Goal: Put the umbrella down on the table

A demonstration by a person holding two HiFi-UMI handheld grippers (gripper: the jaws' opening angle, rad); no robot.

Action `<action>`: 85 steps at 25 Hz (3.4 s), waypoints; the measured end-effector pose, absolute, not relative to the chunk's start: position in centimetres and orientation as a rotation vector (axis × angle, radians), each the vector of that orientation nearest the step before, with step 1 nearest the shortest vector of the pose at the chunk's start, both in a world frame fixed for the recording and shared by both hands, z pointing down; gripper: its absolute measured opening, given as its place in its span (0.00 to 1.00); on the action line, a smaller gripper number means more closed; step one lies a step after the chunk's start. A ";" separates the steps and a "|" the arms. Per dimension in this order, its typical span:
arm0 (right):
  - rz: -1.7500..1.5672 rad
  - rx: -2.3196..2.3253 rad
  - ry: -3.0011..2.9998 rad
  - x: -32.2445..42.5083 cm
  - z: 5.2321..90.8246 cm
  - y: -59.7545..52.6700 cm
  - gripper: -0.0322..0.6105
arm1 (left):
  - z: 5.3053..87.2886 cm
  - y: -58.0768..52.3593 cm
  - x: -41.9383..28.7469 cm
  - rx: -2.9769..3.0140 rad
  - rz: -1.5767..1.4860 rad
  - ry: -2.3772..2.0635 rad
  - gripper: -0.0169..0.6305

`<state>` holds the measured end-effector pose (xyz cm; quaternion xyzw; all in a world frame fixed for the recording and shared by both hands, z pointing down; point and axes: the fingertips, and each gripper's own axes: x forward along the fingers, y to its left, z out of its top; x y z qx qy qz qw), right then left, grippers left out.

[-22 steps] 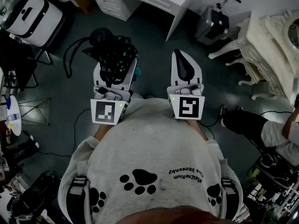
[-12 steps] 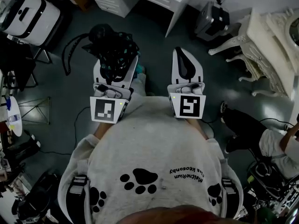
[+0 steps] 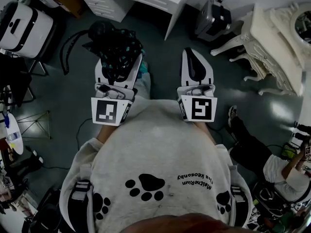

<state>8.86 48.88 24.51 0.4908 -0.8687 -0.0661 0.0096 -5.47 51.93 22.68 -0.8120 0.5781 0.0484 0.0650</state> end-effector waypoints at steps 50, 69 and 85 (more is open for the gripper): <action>-0.050 1.734 -2.464 -0.9 27.5 2.7 0.11 | 24.6 2.2 -14.6 -2.737 0.171 1.509 0.43; -0.025 1.628 -2.474 -2.4 28.5 -1.7 0.11 | 26.9 -1.9 -14.7 -2.766 0.131 1.542 0.43; 0.071 1.545 -2.491 -0.5 31.4 -9.6 0.11 | 29.7 -10.0 -11.5 -2.801 -0.070 1.524 0.43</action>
